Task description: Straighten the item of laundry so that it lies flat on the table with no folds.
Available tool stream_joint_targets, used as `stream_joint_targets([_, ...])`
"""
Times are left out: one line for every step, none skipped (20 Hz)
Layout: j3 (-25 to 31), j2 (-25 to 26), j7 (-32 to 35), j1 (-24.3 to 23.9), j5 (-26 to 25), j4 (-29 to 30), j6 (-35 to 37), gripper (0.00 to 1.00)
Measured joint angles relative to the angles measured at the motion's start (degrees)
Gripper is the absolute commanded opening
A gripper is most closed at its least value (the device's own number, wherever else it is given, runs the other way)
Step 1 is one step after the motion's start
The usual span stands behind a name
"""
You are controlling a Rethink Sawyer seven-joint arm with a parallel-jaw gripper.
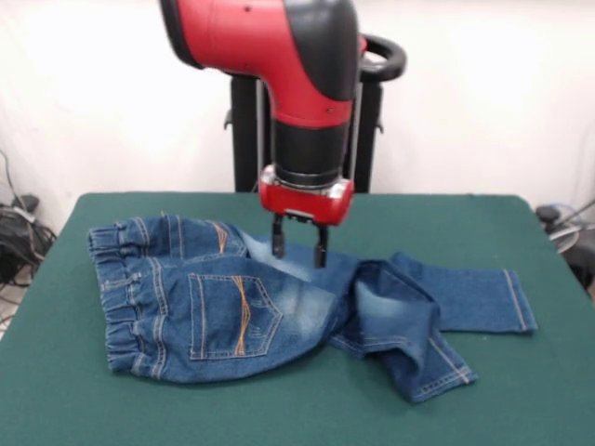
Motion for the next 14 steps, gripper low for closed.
stream_joint_targets([0.0,0.0,0.0,-0.5,-0.3,-0.1,0.0,1.00])
stream_joint_targets([0.0,0.0,0.0,-0.7,-0.5,-0.2,0.0,1.00])
stream_joint_targets([0.0,0.0,0.0,-1.0,-0.8,-0.3,0.0,1.00])
stream_joint_targets([0.0,0.0,0.0,-1.1,-1.0,-0.4,0.0,1.00])
stream_joint_targets([0.0,0.0,0.0,-1.2,-1.4,-0.5,0.0,1.00])
stream_joint_targets([0.0,0.0,0.0,-1.2,-1.6,-0.6,0.0,1.00])
stream_joint_targets([0.0,0.0,0.0,-1.2,-1.9,-0.7,0.0,1.00])
stream_joint_targets([0.0,0.0,0.0,-1.2,-2.1,-0.7,0.0,1.00])
stream_joint_targets([0.0,0.0,0.0,-1.3,-2.6,-0.9,0.0,1.00])
stream_joint_targets([0.1,0.0,0.0,-1.3,-3.0,-1.0,0.1,1.00])
stream_joint_targets([0.1,0.0,0.0,-1.5,-3.4,-1.1,0.3,1.00])
stream_joint_targets([0.1,0.0,0.0,-1.6,-4.0,-1.3,0.6,1.00])
stream_joint_targets([0.2,0.0,0.0,-1.9,-4.7,-1.4,1.2,1.00])
stream_joint_targets([0.2,0.0,0.0,-2.2,-5.2,-1.6,1.6,1.00])
